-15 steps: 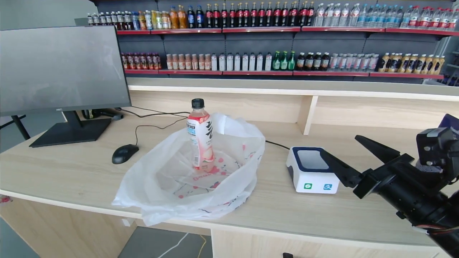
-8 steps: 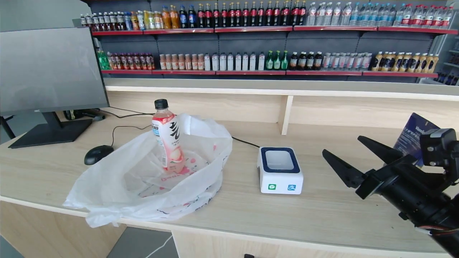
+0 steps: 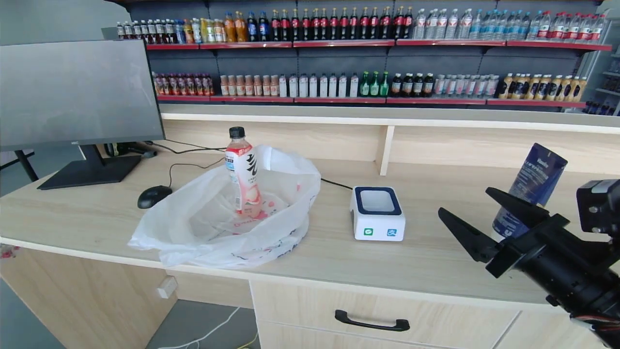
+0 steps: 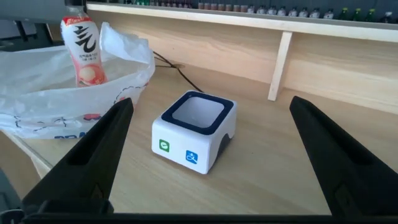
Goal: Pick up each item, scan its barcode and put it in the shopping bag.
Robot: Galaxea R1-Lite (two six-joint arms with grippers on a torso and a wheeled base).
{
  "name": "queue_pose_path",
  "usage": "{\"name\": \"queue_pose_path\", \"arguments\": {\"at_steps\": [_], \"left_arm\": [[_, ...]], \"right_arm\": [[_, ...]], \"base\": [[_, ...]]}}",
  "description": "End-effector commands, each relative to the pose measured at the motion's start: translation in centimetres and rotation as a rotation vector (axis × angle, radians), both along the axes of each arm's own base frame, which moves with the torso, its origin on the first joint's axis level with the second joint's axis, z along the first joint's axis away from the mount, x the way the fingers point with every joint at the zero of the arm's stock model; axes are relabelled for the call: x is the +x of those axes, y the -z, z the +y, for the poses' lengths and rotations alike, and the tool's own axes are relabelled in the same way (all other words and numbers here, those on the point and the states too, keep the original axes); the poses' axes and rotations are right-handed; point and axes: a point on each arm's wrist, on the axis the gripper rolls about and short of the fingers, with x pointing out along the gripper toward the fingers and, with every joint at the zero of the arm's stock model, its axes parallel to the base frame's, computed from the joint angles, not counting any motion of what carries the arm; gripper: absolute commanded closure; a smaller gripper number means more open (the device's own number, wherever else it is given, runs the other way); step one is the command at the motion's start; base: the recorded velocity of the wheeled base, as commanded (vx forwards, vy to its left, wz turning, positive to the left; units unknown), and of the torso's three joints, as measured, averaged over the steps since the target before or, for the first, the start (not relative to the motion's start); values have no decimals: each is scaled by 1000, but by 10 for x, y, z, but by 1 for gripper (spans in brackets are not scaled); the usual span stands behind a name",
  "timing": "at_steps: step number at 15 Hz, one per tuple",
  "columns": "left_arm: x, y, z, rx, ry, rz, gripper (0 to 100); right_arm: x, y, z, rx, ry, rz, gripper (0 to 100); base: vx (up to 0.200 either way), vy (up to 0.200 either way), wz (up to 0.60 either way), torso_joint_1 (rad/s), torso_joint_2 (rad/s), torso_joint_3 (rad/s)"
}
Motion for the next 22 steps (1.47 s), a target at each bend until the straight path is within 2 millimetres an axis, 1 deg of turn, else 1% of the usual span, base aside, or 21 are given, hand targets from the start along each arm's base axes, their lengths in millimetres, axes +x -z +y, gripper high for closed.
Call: {"name": "queue_pose_path", "arguments": {"at_steps": [1,3,8,10,12,14,16,18,19,22], "left_arm": [[0,0,0,0,1,2,0],[0,0,0,0,0,2,0],[0,0,0,1,0,2,0],[0,0,0,0,0,2,0],[0,0,0,0,0,2,0],[0,0,0,-2,0,2,0],[0,0,0,-2,0,2,0],[0,0,0,-2,0,2,0],[0,0,0,-2,0,2,0],[0,0,0,0,0,2,0]], "right_arm": [[-1,1,0,-1,-1,4,0],[0,1,0,-1,0,4,0],[5,4,3,-7,-3,18,0],[9,6,1,-11,13,28,0],[11,8,-5,-15,46,38,0],[11,8,-8,-15,59,40,0],[7,14,-11,-26,68,67,0],[7,15,-11,-29,68,71,0],[10,15,-10,-29,68,71,0],[30,23,-3,-41,66,100,0]], "base": [[0,0,-600,7,7,7],[0,0,-600,12,5,0],[0,0,0,0,0,0],[0,-200,0,5,2,0],[0,-200,0,-10,0,2],[0,-200,0,17,7,0],[0,-200,0,5,5,2],[0,0,0,0,0,0],[0,0,0,0,0,0],[0,0,0,0,0,0]]}}
